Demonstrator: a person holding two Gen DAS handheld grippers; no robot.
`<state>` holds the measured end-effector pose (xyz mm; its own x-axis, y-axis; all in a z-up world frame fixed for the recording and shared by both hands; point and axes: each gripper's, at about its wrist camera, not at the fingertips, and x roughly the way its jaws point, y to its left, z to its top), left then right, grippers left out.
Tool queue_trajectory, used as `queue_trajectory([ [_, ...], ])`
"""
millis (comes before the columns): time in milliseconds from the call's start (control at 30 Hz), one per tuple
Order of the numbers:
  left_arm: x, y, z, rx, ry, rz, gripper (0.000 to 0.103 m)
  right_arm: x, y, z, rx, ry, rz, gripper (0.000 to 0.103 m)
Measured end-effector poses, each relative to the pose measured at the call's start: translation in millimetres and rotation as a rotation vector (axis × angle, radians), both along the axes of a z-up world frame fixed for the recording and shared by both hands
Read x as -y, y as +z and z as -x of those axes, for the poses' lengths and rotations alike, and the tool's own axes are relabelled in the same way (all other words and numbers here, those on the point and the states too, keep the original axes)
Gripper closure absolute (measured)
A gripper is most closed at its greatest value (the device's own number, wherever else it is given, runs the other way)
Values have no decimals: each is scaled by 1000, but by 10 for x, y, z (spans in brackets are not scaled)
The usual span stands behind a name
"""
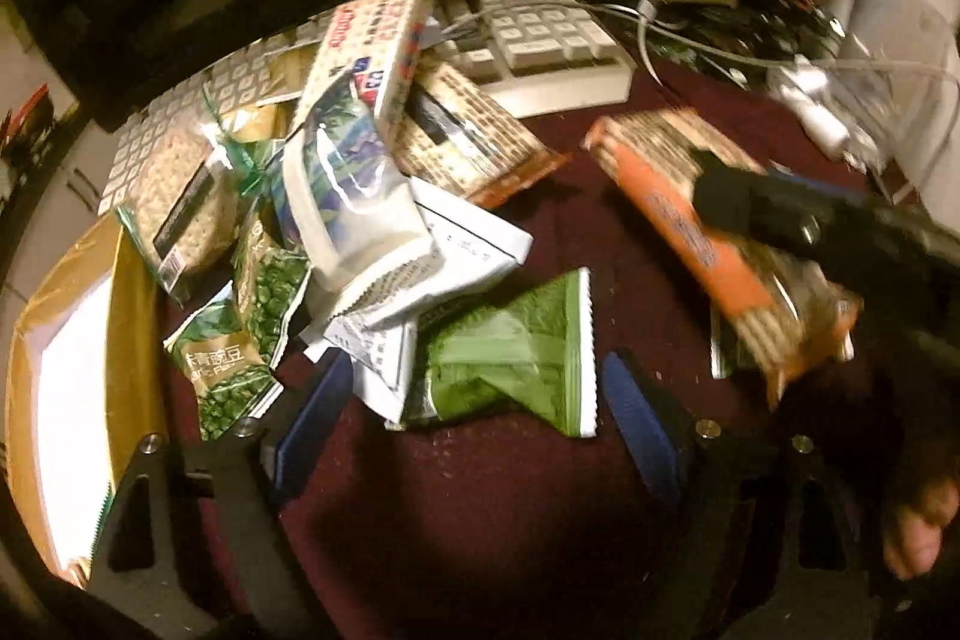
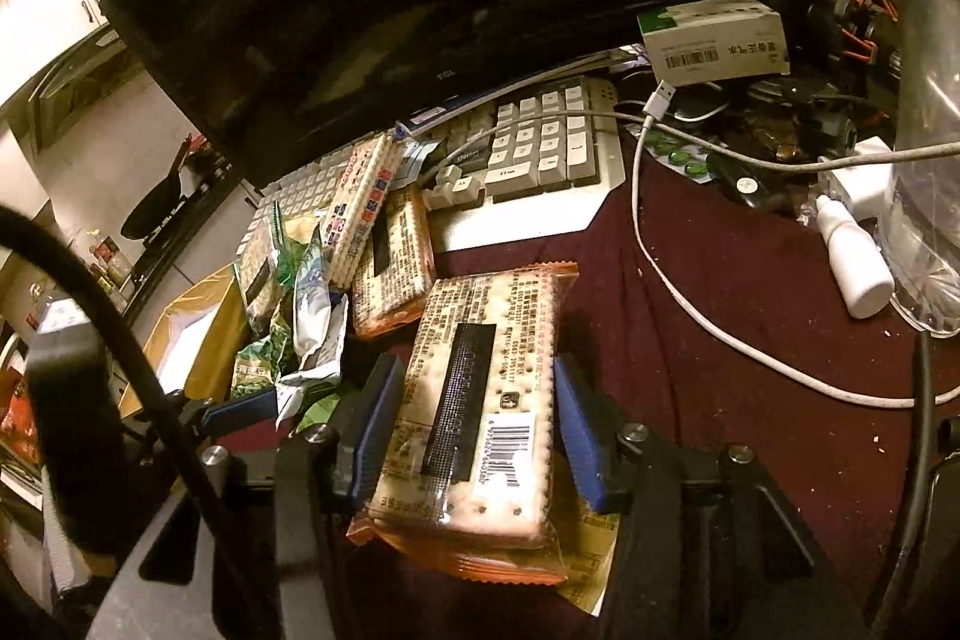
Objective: Organize snacks
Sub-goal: 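Grasp the green pea snack bag with left gripper while right holds cracker pack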
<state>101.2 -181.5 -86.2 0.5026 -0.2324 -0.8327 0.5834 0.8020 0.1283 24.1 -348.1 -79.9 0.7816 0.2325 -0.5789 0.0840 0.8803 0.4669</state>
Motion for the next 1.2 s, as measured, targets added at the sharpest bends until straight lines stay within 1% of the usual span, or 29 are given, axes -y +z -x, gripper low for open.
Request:
queue_trajectory([
  [67, -19, -2, -47, 0, 24, 8, 18, -21, 3, 10, 3, 1, 16, 53],
  [100, -32, -7, -59, -3, 34, 17, 23, -34, 4, 15, 4, 3, 26, 53],
  [133, -51, -5, -79, -14, 46, 29, 23, -41, 1, 13, 3, 5, 32, 53],
  [233, -79, 30, -67, -13, 67, 37, 33, -60, -3, 8, 0, 7, 43, 53],
  [300, -109, 60, -8, -5, 73, 35, 45, -61, 0, 6, -1, 7, 42, 53],
  [433, -279, 89, 122, -39, 81, 77, 60, -83, 9, 2, 1, 16, 47, 53],
  [467, -333, 90, 131, -57, 89, 95, 70, -96, 12, 2, 2, 21, 52, 53],
  [500, -431, 97, 139, -82, 115, 125, 83, -111, 15, 3, 2, 25, 56, 53],
  [567, -632, 107, 168, -124, 163, 192, 87, -144, 23, 4, 6, 39, 64, 53],
  [600, -693, 109, 183, -129, 177, 207, 88, -161, 27, 4, 9, 48, 65, 53],
  [667, -817, 143, 257, -130, 201, 226, 89, -202, 35, 0, 12, 63, 75, 54],
  [733, -890, 177, 359, -144, 188, 240, 89, -238, 43, -4, 15, 76, 83, 54],
  [767, -911, 176, 391, -161, 177, 242, 89, -253, 44, -8, 16, 83, 86, 54],
  [833, -948, 134, 436, -241, 162, 254, 85, -286, 43, -12, 15, 94, 96, 54],
  [867, -958, 118, 440, -271, 170, 252, 73, -298, 42, -17, 12, 98, 100, 54],
  [900, -975, 124, 448, -286, 177, 259, 53, -303, 41, -18, 12, 102, 99, 54],
  [967, -1008, 214, 452, -270, 177, 330, 33, -304, 39, -25, 11, 103, 96, 54],
  [1000, -1003, 245, 435, -268, 188, 349, 28, -302, 36, -30, 9, 103, 94, 54],
  [1067, -927, 276, 368, -275, 206, 360, 28, -300, 26, -42, 4, 103, 91, 54],
  [1100, -847, 265, 315, -274, 213, 335, 28, -300, 26, -39, 3, 102, 91, 54],
  [1167, -683, 193, 218, -257, 241, 244, 28, -297, 24, -40, 2, 102, 90, 54],
  [1200, -632, 153, 172, -250, 253, 218, 31, -296, 22, -37, 2, 100, 89, 54],
])
